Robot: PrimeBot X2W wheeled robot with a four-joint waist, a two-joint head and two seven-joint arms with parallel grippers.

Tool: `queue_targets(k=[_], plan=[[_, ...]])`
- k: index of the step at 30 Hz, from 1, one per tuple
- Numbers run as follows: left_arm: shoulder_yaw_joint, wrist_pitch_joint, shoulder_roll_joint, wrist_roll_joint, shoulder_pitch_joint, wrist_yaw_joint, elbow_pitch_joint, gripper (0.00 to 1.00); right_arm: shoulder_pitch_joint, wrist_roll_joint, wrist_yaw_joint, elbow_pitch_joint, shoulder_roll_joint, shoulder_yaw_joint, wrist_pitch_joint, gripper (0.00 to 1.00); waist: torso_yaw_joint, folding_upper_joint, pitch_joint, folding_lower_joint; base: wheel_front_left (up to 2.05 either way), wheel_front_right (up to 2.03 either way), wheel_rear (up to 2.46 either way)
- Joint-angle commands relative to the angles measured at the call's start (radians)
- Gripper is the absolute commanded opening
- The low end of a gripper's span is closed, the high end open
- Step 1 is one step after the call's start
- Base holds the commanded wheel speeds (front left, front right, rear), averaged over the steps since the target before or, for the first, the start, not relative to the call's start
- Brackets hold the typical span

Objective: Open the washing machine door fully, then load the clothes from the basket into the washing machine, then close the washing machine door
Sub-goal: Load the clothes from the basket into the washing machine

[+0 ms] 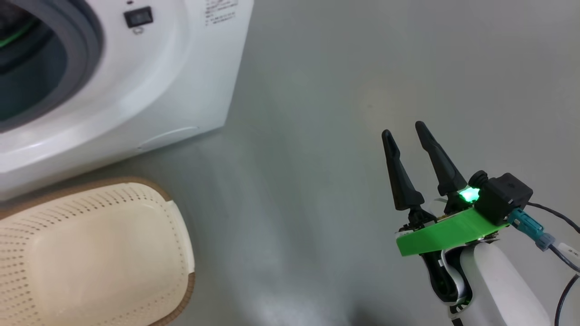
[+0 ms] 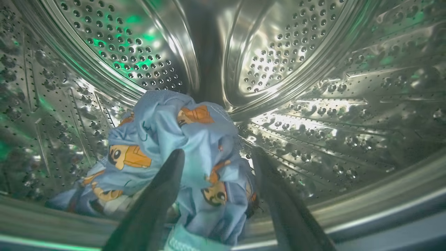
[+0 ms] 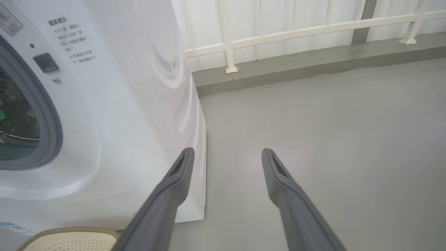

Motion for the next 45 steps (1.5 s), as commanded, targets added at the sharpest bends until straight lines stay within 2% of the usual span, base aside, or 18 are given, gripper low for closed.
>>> queue_targets(k=[1,7,14,23,33,40,45], plan=[[0.009,-0.012,0.034,-0.005,0.030,-0.004,-0.018,1.00,-0.002,-0.011,0.005,-0.011,-0.008,0.013,-0.008,1.00,0.042,0.0000,-0.067,0.0000,0.00,0.00,0.00],[0.010,-0.024,-0.021,-0.018,0.144,-0.007,-0.069,1.00,-0.002,-0.028,0.005,0.033,-0.008,0.009,-0.008,1.00,0.088,0.0000,-0.168,0.0000,0.00,0.00,0.00],[0.067,-0.025,-0.057,0.005,0.332,-0.004,-0.228,1.00,0.007,-0.041,0.005,0.075,-0.008,-0.006,-0.008,1.00,0.131,0.0000,-0.292,0.0000,0.00,0.00,0.00],[0.143,-0.025,-0.127,0.070,0.580,0.021,-0.438,1.00,0.037,-0.048,0.005,0.114,-0.016,-0.025,-0.008,1.00,0.198,0.0000,-0.420,0.0000,0.00,0.00,0.00],[0.216,-0.025,-0.215,0.137,0.871,0.044,-0.703,1.00,0.083,-0.022,0.005,0.130,-0.056,-0.047,-0.008,1.00,0.296,0.0000,-0.518,0.0000,0.00,0.00,0.00],[0.234,-0.025,-0.234,0.188,1.042,0.053,-0.836,1.00,0.122,-0.008,0.005,0.128,-0.071,-0.051,-0.008,1.00,0.342,0.0000,-0.556,0.0000,0.00,0.00,0.00],[0.245,-0.025,-0.240,0.197,1.105,0.066,-0.884,1.00,0.136,-0.004,0.005,0.126,-0.074,-0.052,-0.008,1.00,0.356,0.0000,-0.564,0.0000,0.00,0.00,0.00]])
